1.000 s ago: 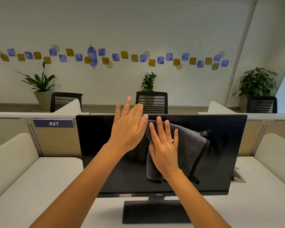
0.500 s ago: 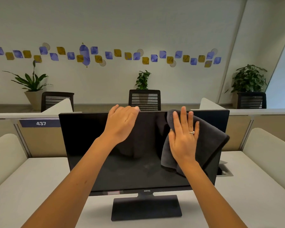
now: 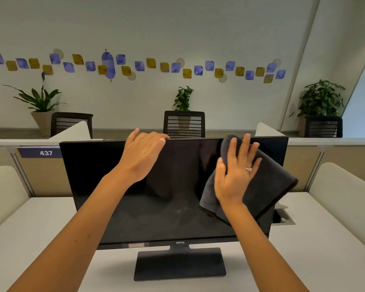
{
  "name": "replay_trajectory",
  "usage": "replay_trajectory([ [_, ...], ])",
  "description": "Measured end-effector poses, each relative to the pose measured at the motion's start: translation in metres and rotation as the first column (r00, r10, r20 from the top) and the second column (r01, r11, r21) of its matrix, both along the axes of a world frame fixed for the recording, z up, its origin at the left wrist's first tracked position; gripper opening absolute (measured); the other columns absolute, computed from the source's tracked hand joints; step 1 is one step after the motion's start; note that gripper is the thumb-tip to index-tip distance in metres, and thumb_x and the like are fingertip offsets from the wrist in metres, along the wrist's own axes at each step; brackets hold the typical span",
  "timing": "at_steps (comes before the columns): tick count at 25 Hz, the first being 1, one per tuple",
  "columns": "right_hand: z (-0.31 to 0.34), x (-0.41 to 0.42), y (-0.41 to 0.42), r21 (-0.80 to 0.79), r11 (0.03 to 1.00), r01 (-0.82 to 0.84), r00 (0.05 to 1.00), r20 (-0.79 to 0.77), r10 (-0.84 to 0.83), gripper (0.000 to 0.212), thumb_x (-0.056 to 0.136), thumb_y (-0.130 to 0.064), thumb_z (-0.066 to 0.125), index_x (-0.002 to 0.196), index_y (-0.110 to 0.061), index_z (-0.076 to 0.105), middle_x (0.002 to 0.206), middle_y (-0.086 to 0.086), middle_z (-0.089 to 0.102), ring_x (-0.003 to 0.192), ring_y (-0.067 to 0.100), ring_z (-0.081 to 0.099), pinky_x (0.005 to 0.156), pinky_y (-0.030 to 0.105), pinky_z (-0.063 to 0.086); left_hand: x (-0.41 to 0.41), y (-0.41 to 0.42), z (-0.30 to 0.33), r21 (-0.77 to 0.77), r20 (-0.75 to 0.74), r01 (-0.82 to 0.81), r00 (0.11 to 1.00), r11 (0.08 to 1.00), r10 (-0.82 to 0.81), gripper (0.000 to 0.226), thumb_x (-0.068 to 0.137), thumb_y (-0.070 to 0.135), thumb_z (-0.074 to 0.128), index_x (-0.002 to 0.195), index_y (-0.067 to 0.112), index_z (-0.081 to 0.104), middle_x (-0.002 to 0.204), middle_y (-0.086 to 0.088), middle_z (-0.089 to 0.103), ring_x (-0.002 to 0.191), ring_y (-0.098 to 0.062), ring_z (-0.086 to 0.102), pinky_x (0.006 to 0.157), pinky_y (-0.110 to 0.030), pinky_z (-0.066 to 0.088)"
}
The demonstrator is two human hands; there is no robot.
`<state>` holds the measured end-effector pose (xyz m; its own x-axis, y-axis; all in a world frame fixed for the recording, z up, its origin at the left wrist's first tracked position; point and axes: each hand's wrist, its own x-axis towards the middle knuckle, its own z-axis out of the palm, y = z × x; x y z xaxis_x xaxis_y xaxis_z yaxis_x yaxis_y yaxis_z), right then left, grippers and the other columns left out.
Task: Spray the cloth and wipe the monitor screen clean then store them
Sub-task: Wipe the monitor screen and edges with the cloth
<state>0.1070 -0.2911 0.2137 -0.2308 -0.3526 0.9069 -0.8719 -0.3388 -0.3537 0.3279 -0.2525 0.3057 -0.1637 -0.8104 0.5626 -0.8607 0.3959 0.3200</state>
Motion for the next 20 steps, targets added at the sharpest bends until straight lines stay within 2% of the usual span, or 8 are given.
replay_trajectory([
  [5, -0.001, 0.064, 0.008, 0.004, 0.997, -0.078, 0.961, -0.264, 0.076, 0.061, 0.088, -0.029, 0.048, 0.146, -0.02, 0.033, 0.156, 0.011, 0.019, 0.146, 0.031, 0.007, 0.117, 0.053, 0.005, 0.002, -0.002, 0.001, 0.012, -0.061, 0.019, 0.998, 1.0, -0.018, 0.058, 0.091, 0.029, 0.008, 0.123, 0.026, 0.057, 0.123, 0.008, 0.06, 0.119, -0.004, 0.042, 0.111, -0.023, 0.005],
  [7, -0.001, 0.088, 0.01, 0.008, 0.99, -0.143, 0.925, -0.353, 0.137, 0.062, 0.085, -0.028, 0.051, 0.145, -0.022, 0.035, 0.156, 0.009, 0.02, 0.146, 0.03, 0.008, 0.117, 0.052, 0.004, 0.002, -0.002, 0.001, 0.023, -0.084, 0.05, 0.995, 0.998, -0.048, 0.056, 0.091, 0.029, 0.011, 0.119, 0.029, 0.059, 0.12, 0.008, 0.062, 0.113, 0.006, 0.042, 0.109, -0.022, 0.009],
  [9, -0.001, 0.108, 0.013, 0.018, 0.98, -0.198, 0.896, -0.401, 0.189, 0.059, 0.088, -0.028, 0.051, 0.145, -0.023, 0.036, 0.156, 0.008, 0.021, 0.146, 0.027, 0.009, 0.117, 0.05, 0.006, 0.002, -0.001, 0.001, 0.071, -0.259, 0.116, 0.961, 0.991, -0.094, 0.049, 0.09, 0.032, 0.018, 0.105, 0.037, 0.065, 0.108, 0.013, 0.066, 0.104, 0.019, 0.042, 0.109, -0.023, 0.016],
  [10, -0.001, 0.113, 0.015, 0.024, 0.977, -0.212, 0.89, -0.408, 0.203, 0.057, 0.09, -0.028, 0.05, 0.144, -0.023, 0.036, 0.156, 0.008, 0.021, 0.146, 0.026, 0.01, 0.117, 0.05, 0.007, 0.003, -0.001, 0.002, 0.104, -0.4, 0.166, 0.91, 0.981, -0.111, 0.045, 0.089, 0.033, 0.024, 0.097, 0.038, 0.068, 0.104, 0.013, 0.067, 0.106, 0.016, 0.046, 0.11, -0.029, 0.023],
  [12, -0.002, 0.115, 0.016, 0.033, 0.976, -0.215, 0.886, -0.414, 0.21, 0.054, 0.091, -0.027, 0.048, 0.144, -0.022, 0.037, 0.156, 0.007, 0.022, 0.146, 0.024, 0.009, 0.118, 0.049, 0.008, 0.004, -0.003, 0.003, 0.155, -0.573, 0.236, 0.813, 0.959, -0.107, 0.039, 0.088, 0.034, 0.033, 0.092, 0.037, 0.072, 0.106, 0.005, 0.069, 0.115, -0.007, 0.052, 0.108, -0.043, 0.032],
  [14, 0.0, 0.107, 0.016, 0.03, 0.978, -0.205, 0.882, -0.427, 0.198, 0.054, 0.091, -0.026, 0.045, 0.144, -0.021, 0.037, 0.155, 0.007, 0.021, 0.146, 0.024, 0.009, 0.118, 0.049, 0.008, 0.0, -0.003, 0.005, 0.174, -0.601, 0.228, 0.795, 0.958, -0.08, 0.036, 0.087, 0.036, 0.037, 0.09, 0.039, 0.072, 0.106, 0.002, 0.069, 0.116, -0.018, 0.053, 0.107, -0.048, 0.034],
  [18, 0.005, 0.074, 0.013, 0.011, 0.988, -0.154, 0.915, -0.376, 0.147, 0.063, 0.084, -0.022, 0.049, 0.145, -0.02, 0.034, 0.156, 0.008, 0.02, 0.146, 0.025, 0.007, 0.118, 0.049, 0.005, -0.006, -0.005, 0.001, 0.115, -0.514, 0.16, 0.854, 0.98, -0.079, 0.04, 0.088, 0.036, 0.03, 0.089, 0.044, 0.069, 0.1, 0.007, 0.069, 0.11, -0.017, 0.055, 0.104, -0.048, 0.036],
  [20, 0.006, 0.047, 0.009, 0.005, 0.993, -0.116, 0.932, -0.345, 0.111, 0.065, 0.084, -0.021, 0.049, 0.146, -0.021, 0.032, 0.156, 0.008, 0.019, 0.146, 0.027, 0.009, 0.118, 0.049, 0.005, -0.005, -0.005, 0.001, 0.124, -0.536, 0.133, 0.843, 0.983, -0.047, 0.043, 0.088, 0.035, 0.028, 0.088, 0.047, 0.069, 0.1, 0.01, 0.069, 0.111, -0.018, 0.054, 0.104, -0.049, 0.036],
])
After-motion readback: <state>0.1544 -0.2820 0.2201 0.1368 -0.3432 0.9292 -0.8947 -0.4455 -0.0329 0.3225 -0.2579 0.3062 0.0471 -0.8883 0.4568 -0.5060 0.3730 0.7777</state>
